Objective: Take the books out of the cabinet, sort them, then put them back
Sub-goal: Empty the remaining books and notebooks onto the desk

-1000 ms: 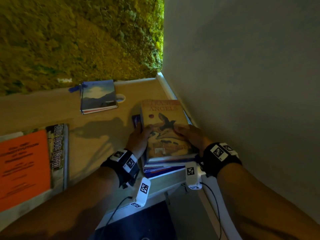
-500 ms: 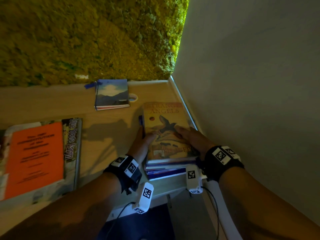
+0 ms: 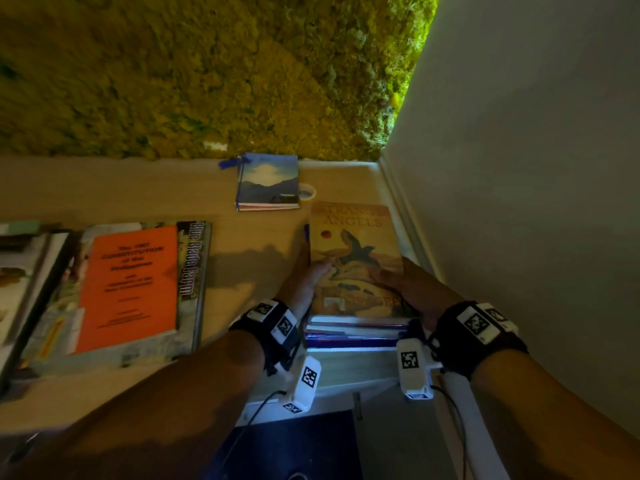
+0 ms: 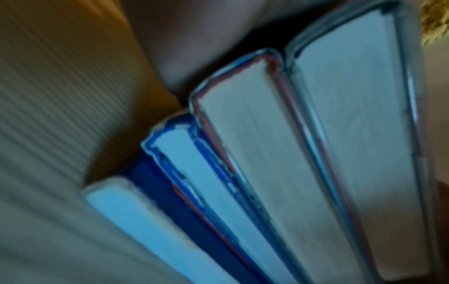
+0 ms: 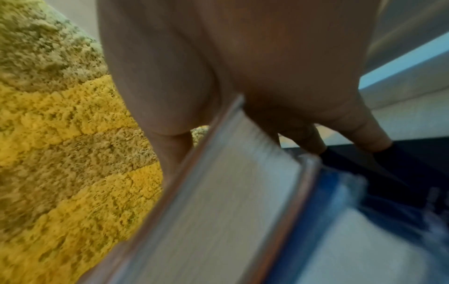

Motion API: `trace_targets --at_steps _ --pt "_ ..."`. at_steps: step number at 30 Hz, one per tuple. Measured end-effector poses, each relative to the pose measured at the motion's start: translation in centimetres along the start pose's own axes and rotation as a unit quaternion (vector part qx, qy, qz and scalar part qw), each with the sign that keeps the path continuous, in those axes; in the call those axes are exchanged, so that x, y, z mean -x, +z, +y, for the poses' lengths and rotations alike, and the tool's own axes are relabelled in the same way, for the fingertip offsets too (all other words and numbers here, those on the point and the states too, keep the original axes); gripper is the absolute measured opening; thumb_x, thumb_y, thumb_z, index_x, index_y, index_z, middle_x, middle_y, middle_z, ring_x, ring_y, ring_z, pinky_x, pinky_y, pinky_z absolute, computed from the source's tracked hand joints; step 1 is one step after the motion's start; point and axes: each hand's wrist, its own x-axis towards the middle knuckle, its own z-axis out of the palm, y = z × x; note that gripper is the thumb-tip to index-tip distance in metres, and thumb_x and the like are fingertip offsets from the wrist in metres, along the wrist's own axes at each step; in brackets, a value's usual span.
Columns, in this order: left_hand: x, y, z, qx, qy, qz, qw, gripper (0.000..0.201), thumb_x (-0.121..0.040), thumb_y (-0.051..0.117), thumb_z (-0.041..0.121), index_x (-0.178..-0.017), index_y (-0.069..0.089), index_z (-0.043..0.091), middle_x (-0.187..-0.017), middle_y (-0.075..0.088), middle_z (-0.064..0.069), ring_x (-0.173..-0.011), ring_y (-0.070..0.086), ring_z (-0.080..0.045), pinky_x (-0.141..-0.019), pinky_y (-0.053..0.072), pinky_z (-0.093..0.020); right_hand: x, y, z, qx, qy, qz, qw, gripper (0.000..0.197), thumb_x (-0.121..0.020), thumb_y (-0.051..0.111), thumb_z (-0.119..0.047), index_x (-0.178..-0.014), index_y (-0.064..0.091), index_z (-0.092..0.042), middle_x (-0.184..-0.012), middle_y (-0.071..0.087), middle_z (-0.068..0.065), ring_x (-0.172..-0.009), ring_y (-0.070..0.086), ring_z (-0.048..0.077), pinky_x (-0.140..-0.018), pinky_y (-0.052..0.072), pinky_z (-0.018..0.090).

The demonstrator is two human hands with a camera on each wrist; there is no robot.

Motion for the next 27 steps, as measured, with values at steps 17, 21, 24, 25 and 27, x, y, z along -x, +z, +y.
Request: trace_targets --at_steps 17,21,24,25,27 --pt "7.4 -21.6 8.0 -0.380 0.115 0.204 0.895 0.016 -0.087 0.059 0.025 -0.091 0.074 0.020 -0.107 0.072 -0.007 -0.105 0.066 -0.024 -0.095 0.050 -0.038 -3.6 26.2 -6.3 0.333 -0.190 -0.074 0.921 0.021 -0.094 0.065 -0.033 -0.110 0.069 -0.019 -0.111 0.070 -0.002 -0.102 0.064 0.016 -0.089 0.049 0.035" --pt "9.3 -28.4 8.6 -0.467 -0.001 0.269 0.842 0.046 -0.081 0.059 0.055 -0.119 0.067 0.028 -0.134 0.062 -0.004 -0.124 0.056 -0.024 -0.106 0.043 -0.042 -5.5 30.5 -4.8 0.339 -0.095 -0.080 0.933 0.031 -0.094 0.063 -0.036 -0.113 0.064 -0.012 -0.110 0.069 0.004 -0.099 0.066 0.023 -0.084 0.049 0.033" --pt "10.0 -30.8 8.4 -0.425 0.008 0.240 0.873 0.052 -0.088 0.066 0.031 -0.135 0.056 0.011 -0.136 0.058 -0.009 -0.114 0.055 -0.022 -0.093 0.048 -0.032 -8.0 32.2 -2.6 0.340 -0.065 -0.038 0.937 0.051 -0.077 0.064 -0.068 -0.106 0.061 -0.026 -0.109 0.069 0.002 -0.087 0.070 0.019 -0.080 0.061 0.043" --pt "10.0 -31.0 8.5 -0.441 0.018 0.224 0.869 0.047 -0.092 0.066 0.027 -0.136 0.055 0.015 -0.133 0.056 -0.003 -0.114 0.055 -0.022 -0.091 0.049 -0.033 -8.9 32.4 -1.7 0.328 -0.054 -0.020 0.943 0.059 -0.072 0.066 -0.074 -0.108 0.059 -0.028 -0.113 0.066 0.003 -0.087 0.069 0.020 -0.079 0.061 0.044" --pt "9.4 -31.5 8.1 -0.422 0.022 0.194 0.885 0.045 -0.093 0.066 0.028 -0.136 0.054 0.023 -0.133 0.055 0.002 -0.113 0.057 -0.018 -0.088 0.050 -0.033 -8.2 33.0 -1.9 0.297 -0.032 0.028 0.954 0.066 -0.072 0.075 -0.067 -0.122 0.051 -0.030 -0.119 0.054 0.002 -0.093 0.063 0.021 -0.082 0.056 0.039"
